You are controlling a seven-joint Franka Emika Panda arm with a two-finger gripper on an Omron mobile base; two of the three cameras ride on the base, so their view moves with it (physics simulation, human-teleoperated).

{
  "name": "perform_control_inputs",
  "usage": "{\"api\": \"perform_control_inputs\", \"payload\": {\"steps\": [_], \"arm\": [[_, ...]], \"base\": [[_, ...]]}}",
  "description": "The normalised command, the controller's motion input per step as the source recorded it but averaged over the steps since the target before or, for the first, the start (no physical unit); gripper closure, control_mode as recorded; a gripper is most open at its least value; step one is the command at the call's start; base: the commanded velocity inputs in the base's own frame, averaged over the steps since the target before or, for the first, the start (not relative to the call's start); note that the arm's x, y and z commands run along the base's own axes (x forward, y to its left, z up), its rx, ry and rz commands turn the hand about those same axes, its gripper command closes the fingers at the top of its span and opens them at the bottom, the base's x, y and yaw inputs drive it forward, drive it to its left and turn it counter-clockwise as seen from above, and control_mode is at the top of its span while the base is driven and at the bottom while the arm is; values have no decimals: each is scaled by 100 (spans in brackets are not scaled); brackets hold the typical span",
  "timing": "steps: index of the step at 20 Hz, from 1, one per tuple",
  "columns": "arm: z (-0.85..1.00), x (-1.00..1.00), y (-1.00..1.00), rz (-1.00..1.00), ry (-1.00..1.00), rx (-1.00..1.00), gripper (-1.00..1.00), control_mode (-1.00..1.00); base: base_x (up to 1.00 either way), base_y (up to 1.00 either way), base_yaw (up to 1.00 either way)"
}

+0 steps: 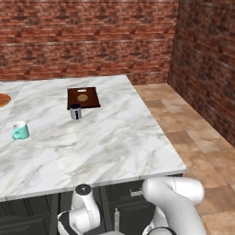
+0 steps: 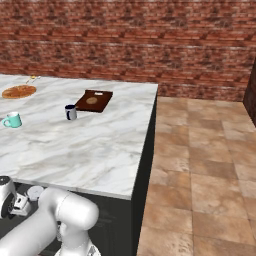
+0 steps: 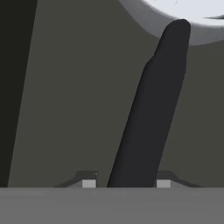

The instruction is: Take the pizza cutter from the drawer on the left and place it on the dining counter for cutting.

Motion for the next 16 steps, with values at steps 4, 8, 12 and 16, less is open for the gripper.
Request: {"api": "perform_control_inputs", "payload": {"steps": [4,8,12,16], "arm": [[36,-25,40,0,0,0,100,-100],[41,-6,31,0,0,-1,100,-100],[48,-9,37,0,2,0,100,-100],[41,-21,40,0,13,0,100,-100]], "base": [[0,0,0],[0,0,0],[0,0,0],[0,0,0]]}}
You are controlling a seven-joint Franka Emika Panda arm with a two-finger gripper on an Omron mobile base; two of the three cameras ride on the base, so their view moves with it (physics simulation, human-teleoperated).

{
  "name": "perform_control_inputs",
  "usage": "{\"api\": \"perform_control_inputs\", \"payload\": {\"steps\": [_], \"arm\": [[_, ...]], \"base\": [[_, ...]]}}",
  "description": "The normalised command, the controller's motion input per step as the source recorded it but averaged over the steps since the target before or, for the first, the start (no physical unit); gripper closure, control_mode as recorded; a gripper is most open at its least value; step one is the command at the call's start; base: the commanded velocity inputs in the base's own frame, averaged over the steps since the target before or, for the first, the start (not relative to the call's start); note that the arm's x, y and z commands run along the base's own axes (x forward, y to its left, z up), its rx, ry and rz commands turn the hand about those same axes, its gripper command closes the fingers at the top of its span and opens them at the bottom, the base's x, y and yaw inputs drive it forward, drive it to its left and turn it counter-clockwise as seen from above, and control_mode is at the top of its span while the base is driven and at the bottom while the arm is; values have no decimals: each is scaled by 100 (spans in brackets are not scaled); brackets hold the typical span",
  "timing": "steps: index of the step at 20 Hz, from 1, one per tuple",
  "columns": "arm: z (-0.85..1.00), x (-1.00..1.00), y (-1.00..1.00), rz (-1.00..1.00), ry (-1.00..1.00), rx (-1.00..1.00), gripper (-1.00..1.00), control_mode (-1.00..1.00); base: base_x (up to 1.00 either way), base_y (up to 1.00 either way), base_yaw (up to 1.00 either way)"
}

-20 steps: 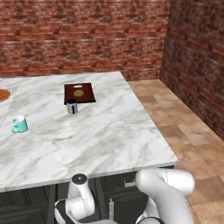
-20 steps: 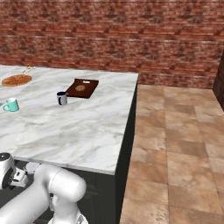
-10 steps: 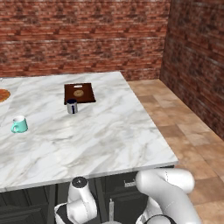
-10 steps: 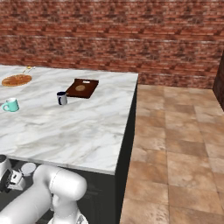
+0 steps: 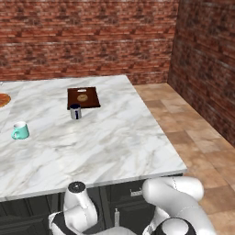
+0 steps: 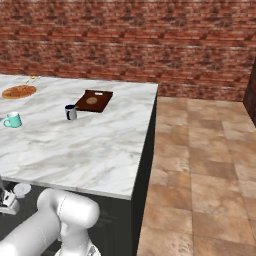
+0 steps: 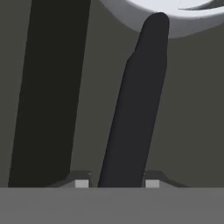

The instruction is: Take the pizza cutter from the drawer on the left and place it on the dining counter for cutting.

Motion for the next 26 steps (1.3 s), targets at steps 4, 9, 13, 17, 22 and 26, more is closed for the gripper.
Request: {"api": "perform_control_inputs", "payload": {"steps": [4,9,13,17,22,26], "arm": [[33,-26,36,0,21,2,100,-100],[25,-32,31,0,21,1,100,-100],[35,-35,16,0,11,0,100,-100],[48,-36,7,0,1,-3,100,-100],[53,-29,2,0,0,-13,100,-100],[50,-19,0,0,0,-16,100,-100]], "base": [[0,0,0],[0,0,0],[0,0,0],[0,0,0],[0,0,0],[0,0,0]]}}
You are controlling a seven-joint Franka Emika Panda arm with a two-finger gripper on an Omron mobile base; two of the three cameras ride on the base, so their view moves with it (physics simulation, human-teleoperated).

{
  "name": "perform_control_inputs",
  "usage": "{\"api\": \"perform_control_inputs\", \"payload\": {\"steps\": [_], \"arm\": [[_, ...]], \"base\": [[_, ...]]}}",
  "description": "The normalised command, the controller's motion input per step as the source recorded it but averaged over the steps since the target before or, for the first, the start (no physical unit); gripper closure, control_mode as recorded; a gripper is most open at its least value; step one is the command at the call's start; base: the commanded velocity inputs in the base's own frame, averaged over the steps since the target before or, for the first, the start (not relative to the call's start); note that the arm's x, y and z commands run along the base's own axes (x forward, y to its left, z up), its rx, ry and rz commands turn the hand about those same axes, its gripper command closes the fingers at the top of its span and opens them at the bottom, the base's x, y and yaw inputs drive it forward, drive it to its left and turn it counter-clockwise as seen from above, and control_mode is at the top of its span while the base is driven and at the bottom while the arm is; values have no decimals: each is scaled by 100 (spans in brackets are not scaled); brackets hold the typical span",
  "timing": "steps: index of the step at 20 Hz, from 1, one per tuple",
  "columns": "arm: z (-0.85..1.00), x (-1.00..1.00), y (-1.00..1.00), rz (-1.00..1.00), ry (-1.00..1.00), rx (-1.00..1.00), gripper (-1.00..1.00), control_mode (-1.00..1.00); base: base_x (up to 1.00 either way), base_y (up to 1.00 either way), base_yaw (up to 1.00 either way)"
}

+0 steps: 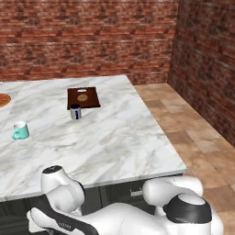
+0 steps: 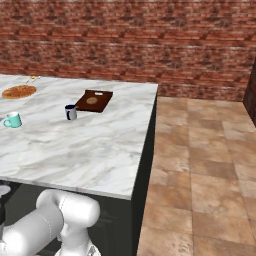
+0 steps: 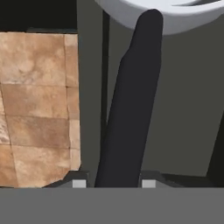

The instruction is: Take the pizza cutter from the drawer on the left and place it on the dining counter for cutting.

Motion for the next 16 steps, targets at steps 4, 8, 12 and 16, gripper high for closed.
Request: {"api": "perform_control_inputs", "payload": {"steps": [4,8,12,16], "arm": [[36,-2,-7,-1,-4,-29,100,-100],[30,0,-25,0,-10,-30,100,-100],[34,0,-31,0,-17,-25,100,-100],[32,0,-33,2,-21,-18,100,-100]], "base": [[0,0,0],[0,0,0],[0,0,0],[0,0,0]]}}
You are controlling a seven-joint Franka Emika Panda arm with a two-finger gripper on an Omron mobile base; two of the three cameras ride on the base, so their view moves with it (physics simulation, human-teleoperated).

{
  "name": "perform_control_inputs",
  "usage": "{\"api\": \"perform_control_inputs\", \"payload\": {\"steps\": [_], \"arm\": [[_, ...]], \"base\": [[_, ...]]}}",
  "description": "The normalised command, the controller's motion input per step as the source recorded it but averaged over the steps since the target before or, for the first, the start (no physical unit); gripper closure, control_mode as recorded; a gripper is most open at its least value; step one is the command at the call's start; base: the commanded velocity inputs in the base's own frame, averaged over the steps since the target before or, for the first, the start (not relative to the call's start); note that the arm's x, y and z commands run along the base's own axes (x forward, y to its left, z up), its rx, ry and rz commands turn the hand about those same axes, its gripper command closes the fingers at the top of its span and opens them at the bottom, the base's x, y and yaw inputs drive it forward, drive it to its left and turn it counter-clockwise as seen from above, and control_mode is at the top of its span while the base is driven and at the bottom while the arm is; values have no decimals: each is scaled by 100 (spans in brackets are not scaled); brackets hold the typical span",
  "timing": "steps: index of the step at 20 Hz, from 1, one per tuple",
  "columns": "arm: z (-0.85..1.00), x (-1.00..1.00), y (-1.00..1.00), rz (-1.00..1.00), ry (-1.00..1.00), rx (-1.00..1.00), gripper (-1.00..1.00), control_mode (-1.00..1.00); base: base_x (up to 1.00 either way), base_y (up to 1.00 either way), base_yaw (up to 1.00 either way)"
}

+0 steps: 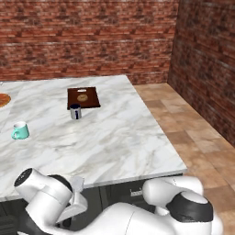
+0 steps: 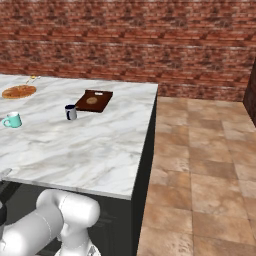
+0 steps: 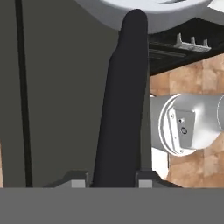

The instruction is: Take the pizza cutter from the drawer on the left and place it on the dining counter for cutting.

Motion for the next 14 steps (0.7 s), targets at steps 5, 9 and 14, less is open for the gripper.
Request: {"api": "perform_control_inputs", "payload": {"steps": [5,9,14], "arm": [[31,0,-34,1,-23,-12,100,-100],[22,3,-48,1,-13,0,100,-100],[26,4,-53,5,-12,0,100,-100]], "base": [[0,0,0],[0,0,0],[0,0,0]]}}
